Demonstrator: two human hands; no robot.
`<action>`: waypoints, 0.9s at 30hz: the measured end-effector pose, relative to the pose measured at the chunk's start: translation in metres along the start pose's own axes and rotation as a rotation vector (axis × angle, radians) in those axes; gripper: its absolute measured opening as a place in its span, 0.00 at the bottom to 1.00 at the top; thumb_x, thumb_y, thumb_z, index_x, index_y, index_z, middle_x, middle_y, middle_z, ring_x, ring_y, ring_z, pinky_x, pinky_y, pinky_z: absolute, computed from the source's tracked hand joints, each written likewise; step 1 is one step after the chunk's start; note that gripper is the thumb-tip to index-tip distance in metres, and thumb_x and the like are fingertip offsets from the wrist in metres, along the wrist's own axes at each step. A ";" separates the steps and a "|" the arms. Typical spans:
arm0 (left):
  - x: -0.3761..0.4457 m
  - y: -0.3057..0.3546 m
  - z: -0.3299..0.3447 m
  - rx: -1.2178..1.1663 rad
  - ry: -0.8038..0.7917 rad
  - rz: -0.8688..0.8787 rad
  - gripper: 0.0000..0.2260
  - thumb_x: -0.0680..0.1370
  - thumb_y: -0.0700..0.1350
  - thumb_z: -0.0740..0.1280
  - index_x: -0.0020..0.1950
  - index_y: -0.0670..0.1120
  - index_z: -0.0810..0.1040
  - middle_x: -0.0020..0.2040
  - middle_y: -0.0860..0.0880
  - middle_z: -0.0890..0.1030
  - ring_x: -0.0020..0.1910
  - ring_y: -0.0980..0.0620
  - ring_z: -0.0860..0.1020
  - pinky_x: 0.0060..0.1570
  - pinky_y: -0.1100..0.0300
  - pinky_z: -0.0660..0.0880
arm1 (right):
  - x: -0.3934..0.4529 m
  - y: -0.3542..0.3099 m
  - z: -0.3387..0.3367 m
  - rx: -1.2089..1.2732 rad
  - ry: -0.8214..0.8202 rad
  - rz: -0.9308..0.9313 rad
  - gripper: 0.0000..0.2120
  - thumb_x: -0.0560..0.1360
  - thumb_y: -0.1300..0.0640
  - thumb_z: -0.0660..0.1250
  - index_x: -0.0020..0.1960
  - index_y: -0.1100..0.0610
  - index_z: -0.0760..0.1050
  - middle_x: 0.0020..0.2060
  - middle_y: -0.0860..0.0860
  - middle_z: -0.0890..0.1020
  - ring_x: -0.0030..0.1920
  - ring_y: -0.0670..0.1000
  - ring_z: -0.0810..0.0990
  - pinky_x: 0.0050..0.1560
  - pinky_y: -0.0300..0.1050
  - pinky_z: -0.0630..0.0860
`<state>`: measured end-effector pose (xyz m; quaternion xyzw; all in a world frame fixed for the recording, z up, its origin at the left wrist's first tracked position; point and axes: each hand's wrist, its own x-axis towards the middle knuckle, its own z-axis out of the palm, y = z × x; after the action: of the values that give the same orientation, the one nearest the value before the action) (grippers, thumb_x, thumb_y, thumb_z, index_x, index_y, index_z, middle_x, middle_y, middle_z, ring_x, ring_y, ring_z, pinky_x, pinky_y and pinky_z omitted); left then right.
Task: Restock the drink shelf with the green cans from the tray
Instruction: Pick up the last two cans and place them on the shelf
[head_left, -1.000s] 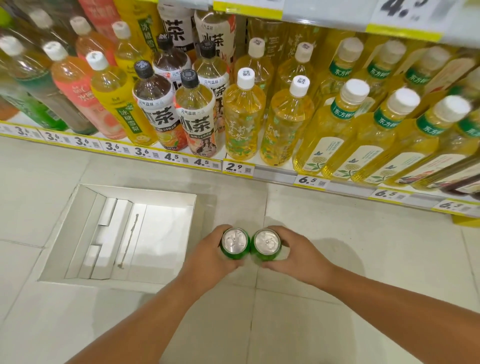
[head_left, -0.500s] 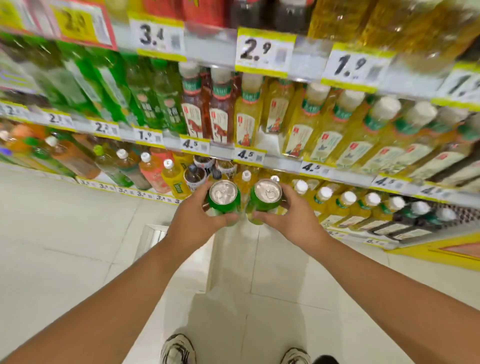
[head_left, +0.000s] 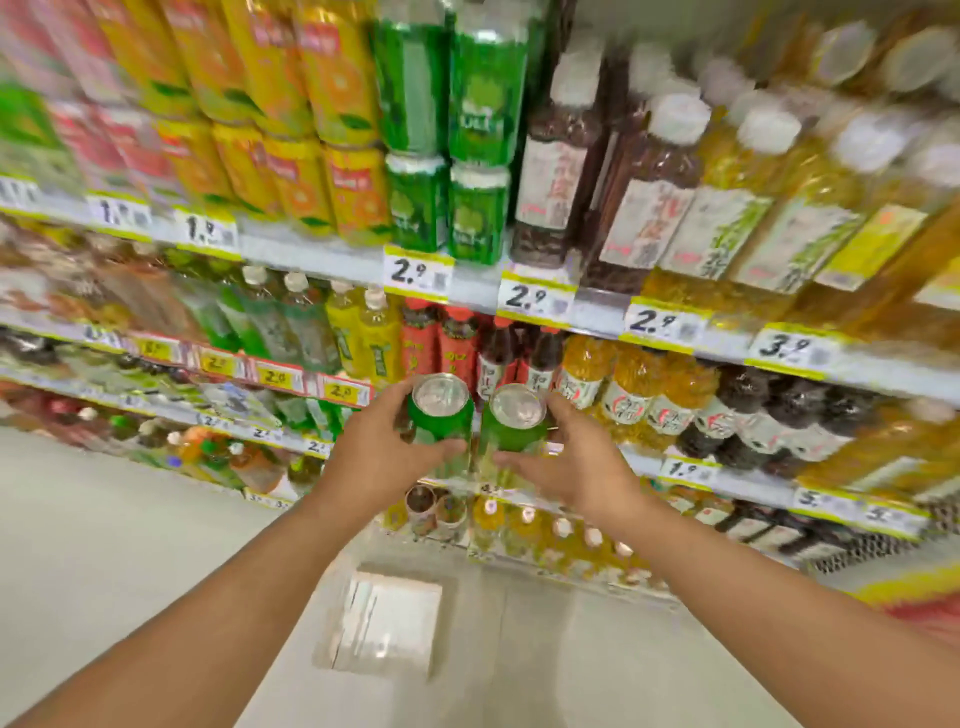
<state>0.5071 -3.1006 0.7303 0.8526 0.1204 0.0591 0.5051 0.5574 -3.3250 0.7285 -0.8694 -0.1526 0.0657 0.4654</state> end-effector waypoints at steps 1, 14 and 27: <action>0.001 0.018 -0.011 -0.008 -0.001 0.004 0.32 0.62 0.55 0.82 0.64 0.58 0.76 0.55 0.61 0.82 0.55 0.65 0.78 0.57 0.58 0.77 | 0.004 -0.018 -0.011 -0.012 0.002 -0.015 0.30 0.64 0.48 0.83 0.61 0.44 0.73 0.50 0.39 0.79 0.46 0.35 0.77 0.48 0.22 0.67; 0.015 0.173 -0.122 -0.032 0.049 0.114 0.33 0.63 0.57 0.82 0.66 0.61 0.74 0.59 0.59 0.81 0.59 0.59 0.78 0.56 0.59 0.76 | 0.025 -0.183 -0.105 0.007 -0.001 -0.110 0.34 0.64 0.41 0.81 0.67 0.44 0.74 0.55 0.37 0.81 0.55 0.38 0.79 0.55 0.39 0.78; 0.038 0.226 -0.165 -0.137 -0.017 0.194 0.29 0.65 0.49 0.82 0.63 0.57 0.75 0.53 0.64 0.77 0.47 0.75 0.73 0.45 0.76 0.69 | 0.063 -0.316 -0.178 0.124 0.131 -0.290 0.28 0.66 0.45 0.81 0.62 0.43 0.74 0.51 0.46 0.85 0.51 0.46 0.85 0.53 0.48 0.82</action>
<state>0.5399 -3.0545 1.0070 0.8241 0.0289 0.1086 0.5551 0.5984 -3.2805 1.0915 -0.8102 -0.2415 -0.0497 0.5318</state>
